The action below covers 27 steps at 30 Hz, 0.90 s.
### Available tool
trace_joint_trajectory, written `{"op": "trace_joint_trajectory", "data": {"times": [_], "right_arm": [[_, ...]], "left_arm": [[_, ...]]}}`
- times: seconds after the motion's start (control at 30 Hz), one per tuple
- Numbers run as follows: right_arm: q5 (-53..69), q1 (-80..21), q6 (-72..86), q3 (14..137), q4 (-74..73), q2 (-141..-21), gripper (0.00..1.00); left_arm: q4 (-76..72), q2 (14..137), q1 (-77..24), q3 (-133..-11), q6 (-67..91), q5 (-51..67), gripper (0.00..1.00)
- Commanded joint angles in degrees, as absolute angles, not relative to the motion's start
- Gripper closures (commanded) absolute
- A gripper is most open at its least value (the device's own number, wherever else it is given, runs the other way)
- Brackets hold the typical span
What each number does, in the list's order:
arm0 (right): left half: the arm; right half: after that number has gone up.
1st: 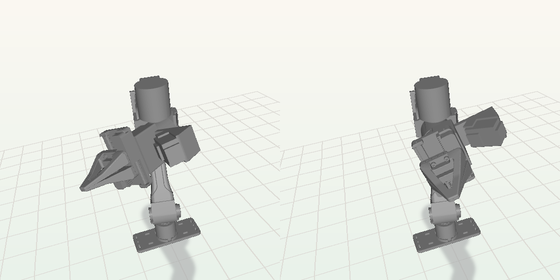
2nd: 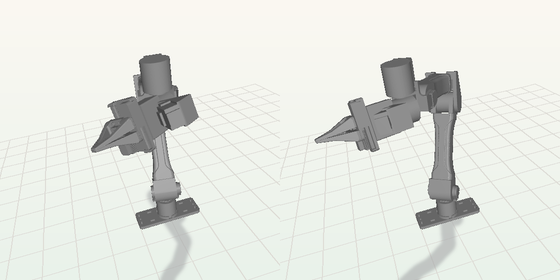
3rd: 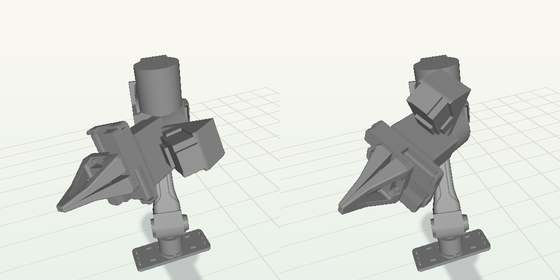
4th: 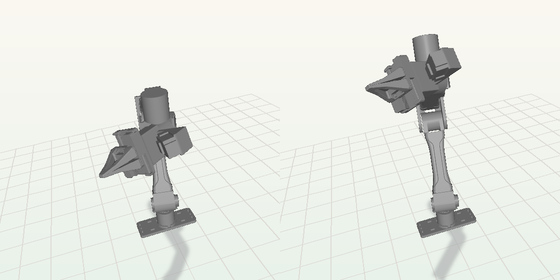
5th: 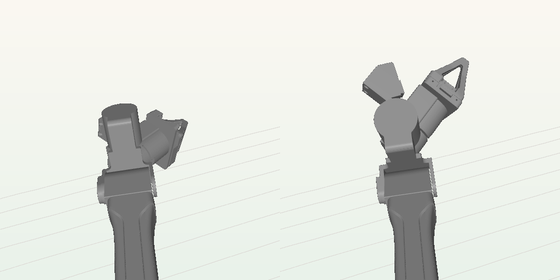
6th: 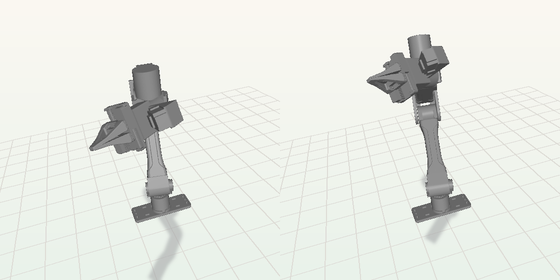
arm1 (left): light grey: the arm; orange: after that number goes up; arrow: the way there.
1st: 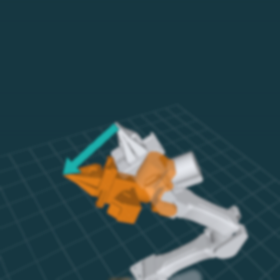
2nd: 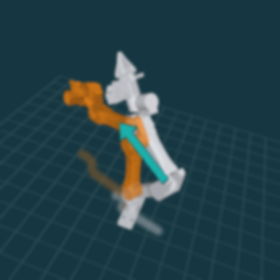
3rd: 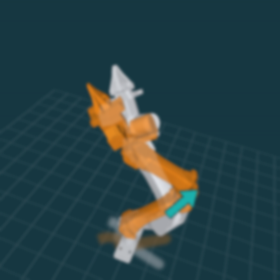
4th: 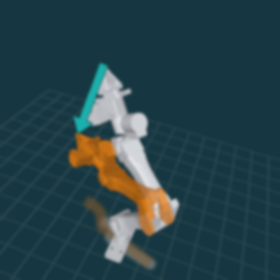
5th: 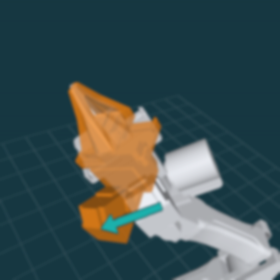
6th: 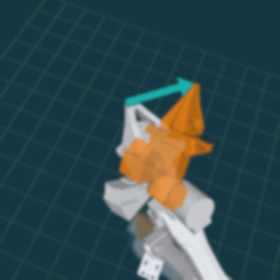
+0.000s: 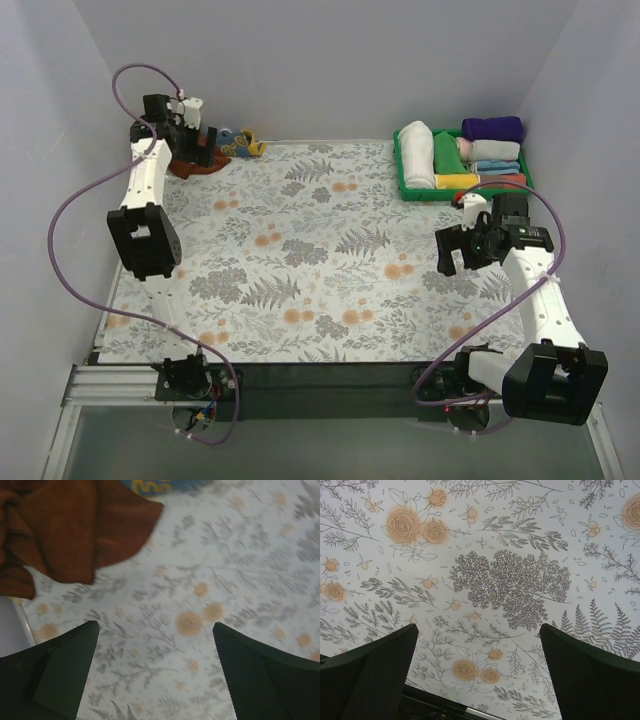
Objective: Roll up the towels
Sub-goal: Grab a towel with the left arm
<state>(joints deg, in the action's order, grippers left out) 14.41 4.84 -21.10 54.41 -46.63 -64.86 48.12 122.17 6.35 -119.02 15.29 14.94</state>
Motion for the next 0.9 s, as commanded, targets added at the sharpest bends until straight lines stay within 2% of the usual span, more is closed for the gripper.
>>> {"op": "trace_joint_trajectory", "data": {"times": [0.0, 0.07, 0.23, 0.63, 0.77, 0.87], "right_arm": [[13.9, 4.7, -20.4, 53.8, -46.3, -65.9, 0.01], [13.5, 4.7, -20.5, 53.7, -46.2, -66.4, 0.01], [13.3, 4.7, -20.1, 53.7, -46.1, -68.4, 0.01], [9.8, 4.7, -20.4, 54.7, -46.4, -71.6, 0.01], [9.2, 4.7, -20.2, 54.8, -46.6, -72.9, 0.01], [9.5, 4.7, -20.0, 53.7, -46.6, -73.3, 0.01]], "left_arm": [[46.2, 131.9, 11.8, -132.2, 21.4, 13.6, 0.07], [43.0, 134.6, 12.6, -134.0, 22.1, 12.2, 0.06], [26.3, 136.0, 14.1, -125.9, 22.8, 9.1, 0.02], [22.0, 150.2, 16.6, -132.5, 29.3, 17.3, 0.03], [20.0, 153.1, 16.8, -135.2, 31.5, 19.7, 0.10], [16.3, 152.1, 16.7, -134.5, 33.5, 23.3, 0.34]]}}
